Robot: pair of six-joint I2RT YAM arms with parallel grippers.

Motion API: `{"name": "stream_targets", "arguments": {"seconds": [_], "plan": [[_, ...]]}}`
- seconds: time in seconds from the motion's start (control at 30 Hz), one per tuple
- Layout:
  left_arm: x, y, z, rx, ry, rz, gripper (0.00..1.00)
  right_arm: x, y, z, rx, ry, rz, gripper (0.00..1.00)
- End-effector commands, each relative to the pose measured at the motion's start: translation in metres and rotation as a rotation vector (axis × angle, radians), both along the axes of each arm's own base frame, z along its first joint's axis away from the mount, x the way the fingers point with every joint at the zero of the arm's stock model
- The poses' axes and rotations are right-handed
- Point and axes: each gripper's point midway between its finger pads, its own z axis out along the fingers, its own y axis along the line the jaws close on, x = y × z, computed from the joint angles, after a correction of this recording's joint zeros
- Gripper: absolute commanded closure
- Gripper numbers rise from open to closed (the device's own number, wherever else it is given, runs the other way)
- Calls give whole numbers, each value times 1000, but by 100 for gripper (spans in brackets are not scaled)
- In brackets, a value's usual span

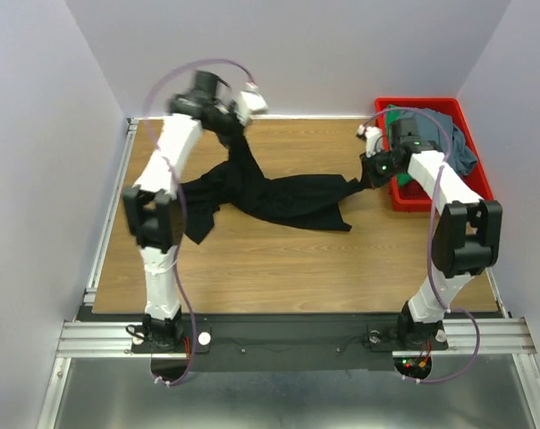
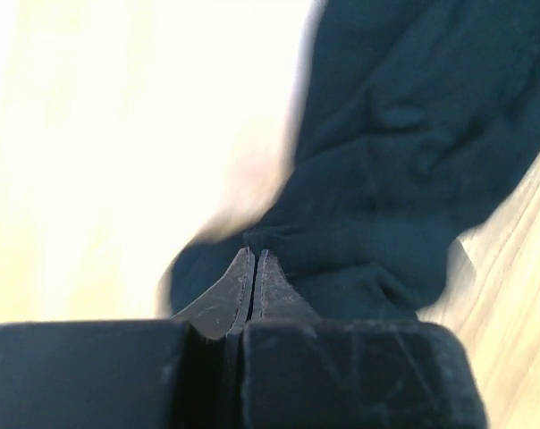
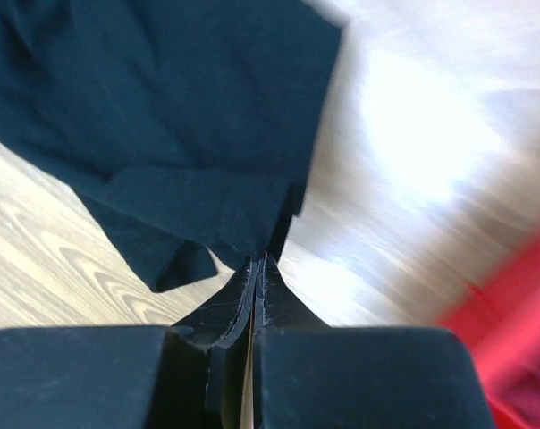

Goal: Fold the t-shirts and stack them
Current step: Flatten the tshirt out

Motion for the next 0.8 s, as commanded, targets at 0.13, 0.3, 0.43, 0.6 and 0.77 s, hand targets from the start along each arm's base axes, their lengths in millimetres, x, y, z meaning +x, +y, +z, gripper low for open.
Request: {"name": "stream_targets", "arguments": {"seconds": [0.13,0.3,0.43,0.6,0.77], "plan": [[-30,151,240,-298,-466,387,100,31,-58,168,12,-412,-278,99],[-81,221,307,-393,-698,616,100,3,-81,263,-1,-671,-404,99],[-142,237,349,-419,-877,716,100,-34,-90,316,-12,-830,-460,100],[-200,247,386,-455,-1073,841,100,-78,-100,379,-7,-1020,-541,99],[-223,250,413,-507,-1185,878,100,-82,-98,408,31,-1089,-543,100]]}}
